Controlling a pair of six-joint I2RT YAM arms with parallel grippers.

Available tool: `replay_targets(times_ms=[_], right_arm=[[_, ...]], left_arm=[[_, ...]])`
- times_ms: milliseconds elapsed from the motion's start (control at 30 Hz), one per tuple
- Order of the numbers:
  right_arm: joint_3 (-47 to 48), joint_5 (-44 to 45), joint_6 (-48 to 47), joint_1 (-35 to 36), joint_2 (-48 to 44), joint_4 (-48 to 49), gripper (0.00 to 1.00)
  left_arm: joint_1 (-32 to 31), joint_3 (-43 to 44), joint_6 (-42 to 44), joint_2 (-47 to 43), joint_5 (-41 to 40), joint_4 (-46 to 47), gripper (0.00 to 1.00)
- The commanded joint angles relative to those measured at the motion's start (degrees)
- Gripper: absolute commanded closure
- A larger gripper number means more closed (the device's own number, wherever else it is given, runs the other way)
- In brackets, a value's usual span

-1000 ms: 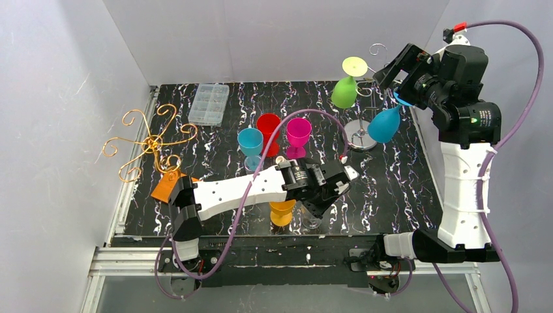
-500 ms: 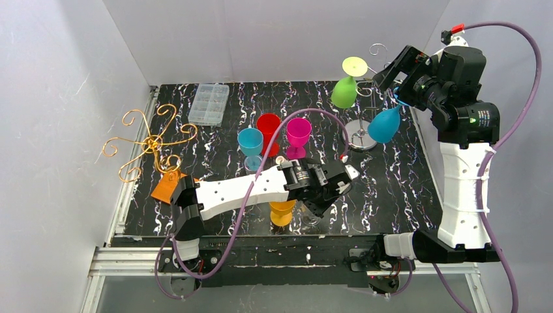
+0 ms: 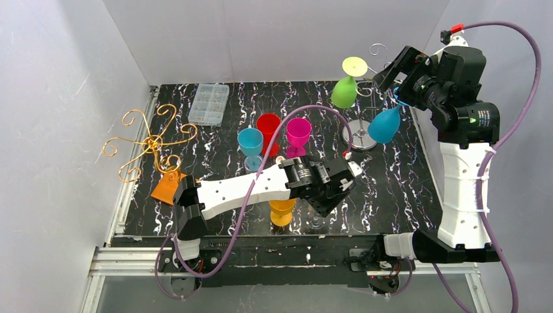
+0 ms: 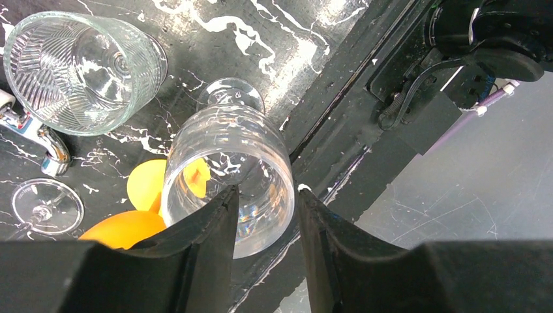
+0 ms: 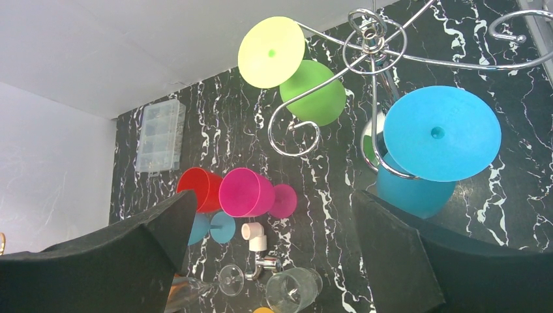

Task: Take the wine glass off the wine glass rack
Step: Place the wine glass at the center of the board.

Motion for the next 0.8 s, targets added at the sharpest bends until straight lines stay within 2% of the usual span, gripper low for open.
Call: replay_targets(times_ms=[0, 300, 767], right_arm=[[0.9, 1.0, -0.8, -0.1, -1.1, 1.2, 0.02], [1.3, 0.9, -1.0, -0.1, -1.0, 0.3, 0.01], [4.4, 6.8, -2.7, -0.1, 0.0, -4.6, 0.02]], left_arm=[[-0.3, 2.2, 0.5, -1.4, -0.7, -2.4, 0.60], [-0.7, 4.2, 0.5, -3.7, 0.2, -2.6, 0.41], [-0.7, 7.7, -1.0, -9.6, 0.7, -2.5, 0.23]])
